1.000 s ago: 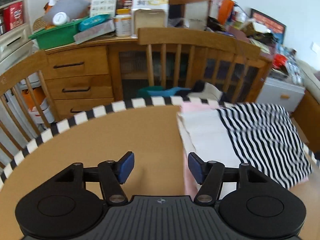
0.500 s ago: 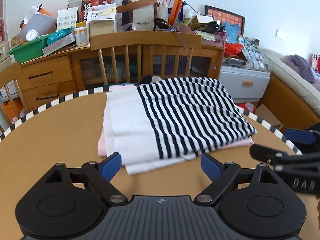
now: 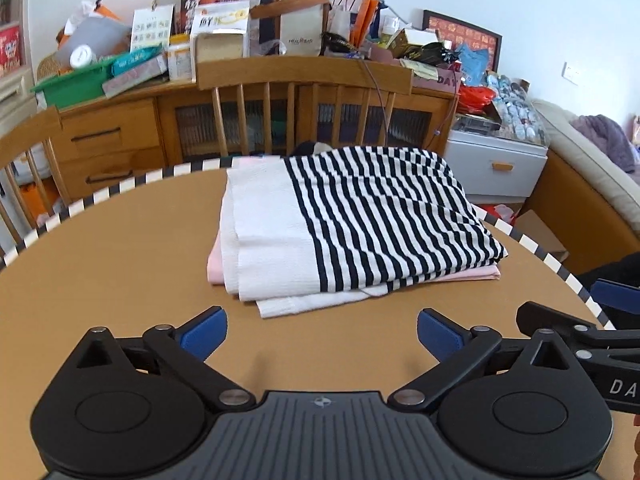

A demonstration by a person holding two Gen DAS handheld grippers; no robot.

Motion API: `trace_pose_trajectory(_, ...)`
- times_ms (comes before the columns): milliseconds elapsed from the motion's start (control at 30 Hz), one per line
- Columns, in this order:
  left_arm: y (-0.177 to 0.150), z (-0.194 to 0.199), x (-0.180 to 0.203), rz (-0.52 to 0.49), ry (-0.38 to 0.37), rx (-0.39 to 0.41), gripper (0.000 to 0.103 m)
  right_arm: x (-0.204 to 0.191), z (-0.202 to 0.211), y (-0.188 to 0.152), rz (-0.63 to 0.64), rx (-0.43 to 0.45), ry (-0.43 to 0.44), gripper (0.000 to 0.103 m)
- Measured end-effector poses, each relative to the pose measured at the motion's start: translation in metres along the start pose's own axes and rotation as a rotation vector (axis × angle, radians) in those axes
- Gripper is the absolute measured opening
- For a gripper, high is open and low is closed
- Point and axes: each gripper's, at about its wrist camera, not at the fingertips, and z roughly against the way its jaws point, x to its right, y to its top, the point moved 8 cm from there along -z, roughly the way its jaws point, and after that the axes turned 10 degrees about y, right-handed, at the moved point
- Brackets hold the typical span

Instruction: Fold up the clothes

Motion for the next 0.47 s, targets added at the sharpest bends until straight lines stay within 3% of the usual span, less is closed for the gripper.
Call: trace_pose_trajectory(467,-0.0042,-0.0046,0.0017,-0.015,0.017,0.009,0.102,-0.0014,-0.0054,-0.004,-0.003,-0.018,0.017,0.097)
